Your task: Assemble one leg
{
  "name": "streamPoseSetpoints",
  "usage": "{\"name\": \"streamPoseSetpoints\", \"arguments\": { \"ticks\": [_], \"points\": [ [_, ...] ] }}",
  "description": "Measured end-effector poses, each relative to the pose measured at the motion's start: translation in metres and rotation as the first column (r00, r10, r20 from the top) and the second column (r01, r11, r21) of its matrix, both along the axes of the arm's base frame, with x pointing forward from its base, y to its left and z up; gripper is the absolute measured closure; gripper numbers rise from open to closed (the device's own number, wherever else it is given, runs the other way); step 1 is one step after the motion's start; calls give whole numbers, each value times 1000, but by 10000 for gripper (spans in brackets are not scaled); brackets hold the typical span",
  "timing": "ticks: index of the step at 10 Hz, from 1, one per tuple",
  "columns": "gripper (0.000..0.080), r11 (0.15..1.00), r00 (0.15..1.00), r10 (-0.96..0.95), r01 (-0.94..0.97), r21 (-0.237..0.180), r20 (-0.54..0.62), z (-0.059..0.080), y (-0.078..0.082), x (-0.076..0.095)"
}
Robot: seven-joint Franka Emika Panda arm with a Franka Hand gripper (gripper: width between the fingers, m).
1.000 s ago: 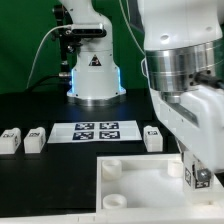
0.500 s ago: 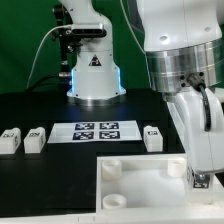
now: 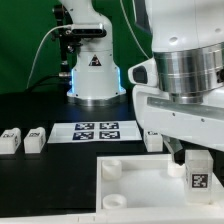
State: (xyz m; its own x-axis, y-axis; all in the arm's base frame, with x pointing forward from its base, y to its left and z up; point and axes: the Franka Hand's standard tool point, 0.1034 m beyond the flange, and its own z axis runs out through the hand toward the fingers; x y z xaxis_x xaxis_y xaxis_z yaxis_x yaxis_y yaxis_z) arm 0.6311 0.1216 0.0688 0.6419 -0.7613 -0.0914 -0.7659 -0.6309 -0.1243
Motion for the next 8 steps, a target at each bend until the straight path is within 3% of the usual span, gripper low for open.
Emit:
{"name": "streamPoseSetpoints", "arguments": {
  "ticks": [2, 3, 5, 7, 8],
  "points": [
    [151, 972, 972, 235, -234, -24, 29, -1, -2, 0],
    [151, 895, 896, 442, -439, -76, 34, -3, -5, 0],
    [151, 707, 709, 705, -696, -127, 39, -2, -11, 5],
    [151, 673, 674, 737, -725, -144, 53, -2, -10, 8],
    [249, 681, 682, 730, -718, -143, 53, -2, -10, 8]
  ]
}}
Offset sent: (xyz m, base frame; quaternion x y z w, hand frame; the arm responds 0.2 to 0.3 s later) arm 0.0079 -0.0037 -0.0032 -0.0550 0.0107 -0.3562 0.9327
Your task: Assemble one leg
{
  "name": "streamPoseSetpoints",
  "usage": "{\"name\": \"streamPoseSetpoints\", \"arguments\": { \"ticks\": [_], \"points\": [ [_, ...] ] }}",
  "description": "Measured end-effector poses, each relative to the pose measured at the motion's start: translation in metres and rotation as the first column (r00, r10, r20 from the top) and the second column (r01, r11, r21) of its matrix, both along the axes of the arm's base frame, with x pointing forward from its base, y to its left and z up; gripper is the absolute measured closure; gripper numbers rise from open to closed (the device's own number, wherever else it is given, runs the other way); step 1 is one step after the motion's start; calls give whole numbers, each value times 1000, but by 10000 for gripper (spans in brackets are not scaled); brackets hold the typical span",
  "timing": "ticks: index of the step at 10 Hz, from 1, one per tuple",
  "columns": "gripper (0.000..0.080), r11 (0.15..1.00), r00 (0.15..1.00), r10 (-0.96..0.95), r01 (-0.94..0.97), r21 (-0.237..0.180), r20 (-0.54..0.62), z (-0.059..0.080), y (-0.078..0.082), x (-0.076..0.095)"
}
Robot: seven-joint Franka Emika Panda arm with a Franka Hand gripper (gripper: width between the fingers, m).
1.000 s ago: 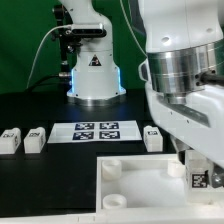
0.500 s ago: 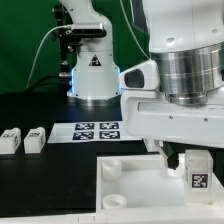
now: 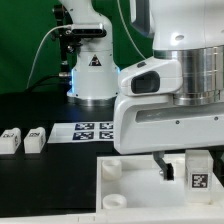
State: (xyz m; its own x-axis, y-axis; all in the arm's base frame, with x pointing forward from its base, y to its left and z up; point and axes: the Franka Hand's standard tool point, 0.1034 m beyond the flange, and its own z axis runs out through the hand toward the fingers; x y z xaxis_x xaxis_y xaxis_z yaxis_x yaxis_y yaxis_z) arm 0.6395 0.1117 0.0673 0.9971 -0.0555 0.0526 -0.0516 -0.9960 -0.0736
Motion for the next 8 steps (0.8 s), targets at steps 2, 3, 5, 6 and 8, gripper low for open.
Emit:
{"name": "streamPoseSetpoints", "arguments": {
  "ticks": [2, 3, 5, 6, 8],
  "points": [
    [382, 986, 986, -166, 166, 14, -14, 0, 1, 0],
    [509, 968, 968, -251, 251, 17, -21, 0, 2, 0],
    [509, 906, 906, -422, 423, 21, -39, -1, 0, -1],
    [509, 864, 864, -501, 503, 23, -50, -1, 0, -1],
    [509, 553, 552, -828, 833, 24, -98, -2, -2, -5]
  ]
}}
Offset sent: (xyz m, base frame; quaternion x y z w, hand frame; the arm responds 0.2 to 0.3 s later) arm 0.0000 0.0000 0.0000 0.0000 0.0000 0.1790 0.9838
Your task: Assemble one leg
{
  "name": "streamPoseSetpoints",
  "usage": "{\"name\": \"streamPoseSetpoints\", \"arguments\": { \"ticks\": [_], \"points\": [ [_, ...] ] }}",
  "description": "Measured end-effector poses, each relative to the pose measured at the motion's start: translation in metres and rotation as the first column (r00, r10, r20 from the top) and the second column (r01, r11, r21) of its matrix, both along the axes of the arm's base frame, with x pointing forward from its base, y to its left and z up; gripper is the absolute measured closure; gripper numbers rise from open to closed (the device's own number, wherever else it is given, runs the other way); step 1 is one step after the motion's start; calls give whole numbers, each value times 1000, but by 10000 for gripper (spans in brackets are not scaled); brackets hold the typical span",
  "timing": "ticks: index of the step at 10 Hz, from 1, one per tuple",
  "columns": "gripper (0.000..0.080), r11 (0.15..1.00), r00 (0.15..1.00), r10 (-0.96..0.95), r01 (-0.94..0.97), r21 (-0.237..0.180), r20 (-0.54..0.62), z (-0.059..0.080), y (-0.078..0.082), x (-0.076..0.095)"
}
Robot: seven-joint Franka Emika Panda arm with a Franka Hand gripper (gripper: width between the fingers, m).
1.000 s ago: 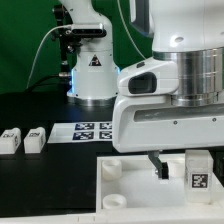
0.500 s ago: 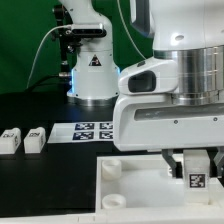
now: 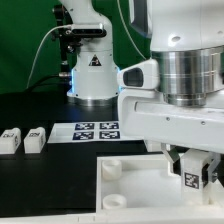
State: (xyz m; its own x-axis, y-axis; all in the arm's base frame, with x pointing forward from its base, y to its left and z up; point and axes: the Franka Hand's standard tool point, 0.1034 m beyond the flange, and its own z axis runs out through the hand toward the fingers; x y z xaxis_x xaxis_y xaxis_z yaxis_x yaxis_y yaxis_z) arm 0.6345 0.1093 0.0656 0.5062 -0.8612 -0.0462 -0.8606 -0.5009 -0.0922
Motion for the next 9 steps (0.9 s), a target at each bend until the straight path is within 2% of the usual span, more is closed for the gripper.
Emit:
{"name": "streamPoseSetpoints", "arguments": {
  "ticks": [1, 2, 3, 5, 7, 8, 9],
  "points": [
    [509, 974, 974, -226, 227, 27, -25, 0, -1, -1],
    [508, 896, 898, -435, 439, 69, -67, 0, -2, -2],
    [508, 847, 850, -519, 525, 82, -87, 0, -2, -3],
    [508, 728, 729, -670, 682, 68, -138, 1, 0, -3],
    [507, 725, 726, -674, 686, 66, -138, 0, 0, -4],
    [327, 730, 731, -669, 680, 67, -137, 0, 0, -4],
    [211, 768, 769, -626, 636, 70, -128, -1, 0, -4]
  ]
}}
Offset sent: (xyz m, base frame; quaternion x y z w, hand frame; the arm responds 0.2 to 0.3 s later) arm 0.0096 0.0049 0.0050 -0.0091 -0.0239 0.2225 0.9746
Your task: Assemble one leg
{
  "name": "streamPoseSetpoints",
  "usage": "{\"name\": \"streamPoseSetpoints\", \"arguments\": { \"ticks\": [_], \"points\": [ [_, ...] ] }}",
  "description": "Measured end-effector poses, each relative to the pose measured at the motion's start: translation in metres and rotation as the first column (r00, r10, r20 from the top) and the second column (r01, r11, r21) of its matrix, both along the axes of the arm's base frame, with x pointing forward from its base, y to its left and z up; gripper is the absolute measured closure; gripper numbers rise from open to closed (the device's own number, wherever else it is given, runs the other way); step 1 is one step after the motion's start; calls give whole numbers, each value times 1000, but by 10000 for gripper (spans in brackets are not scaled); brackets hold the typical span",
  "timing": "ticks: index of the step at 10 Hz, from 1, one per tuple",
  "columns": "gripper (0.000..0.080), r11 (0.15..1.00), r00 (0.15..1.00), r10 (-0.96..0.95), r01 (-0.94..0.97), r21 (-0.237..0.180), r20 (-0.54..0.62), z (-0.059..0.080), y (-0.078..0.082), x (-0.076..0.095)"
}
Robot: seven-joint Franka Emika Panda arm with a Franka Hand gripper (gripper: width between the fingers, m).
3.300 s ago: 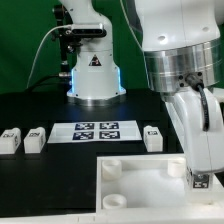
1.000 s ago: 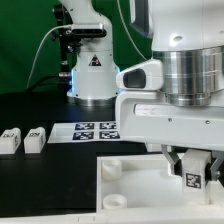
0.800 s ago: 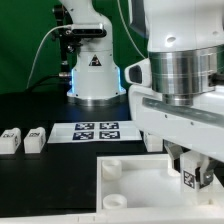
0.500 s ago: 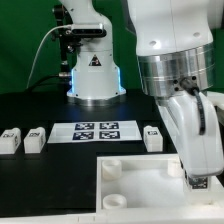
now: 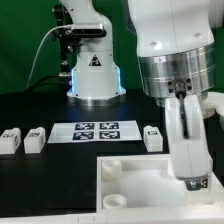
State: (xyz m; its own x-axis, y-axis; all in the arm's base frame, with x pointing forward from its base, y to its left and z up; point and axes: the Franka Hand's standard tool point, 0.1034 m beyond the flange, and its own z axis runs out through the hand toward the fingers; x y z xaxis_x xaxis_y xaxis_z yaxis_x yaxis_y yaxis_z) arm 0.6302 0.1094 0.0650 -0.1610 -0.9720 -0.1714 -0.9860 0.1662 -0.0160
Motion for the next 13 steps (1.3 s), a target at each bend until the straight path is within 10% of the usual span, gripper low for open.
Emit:
{"name": "streamPoseSetpoints", "arguments": {
  "ticks": [6, 11, 13],
  "points": [
    [150, 693, 687, 721, -713, -105, 92, -1, 16, -1],
    [150, 0, -7, 999, -985, -172, 38, 3, -9, 3],
    [150, 46, 40, 998, -984, -169, 39, 1, -8, 2]
  ]
}}
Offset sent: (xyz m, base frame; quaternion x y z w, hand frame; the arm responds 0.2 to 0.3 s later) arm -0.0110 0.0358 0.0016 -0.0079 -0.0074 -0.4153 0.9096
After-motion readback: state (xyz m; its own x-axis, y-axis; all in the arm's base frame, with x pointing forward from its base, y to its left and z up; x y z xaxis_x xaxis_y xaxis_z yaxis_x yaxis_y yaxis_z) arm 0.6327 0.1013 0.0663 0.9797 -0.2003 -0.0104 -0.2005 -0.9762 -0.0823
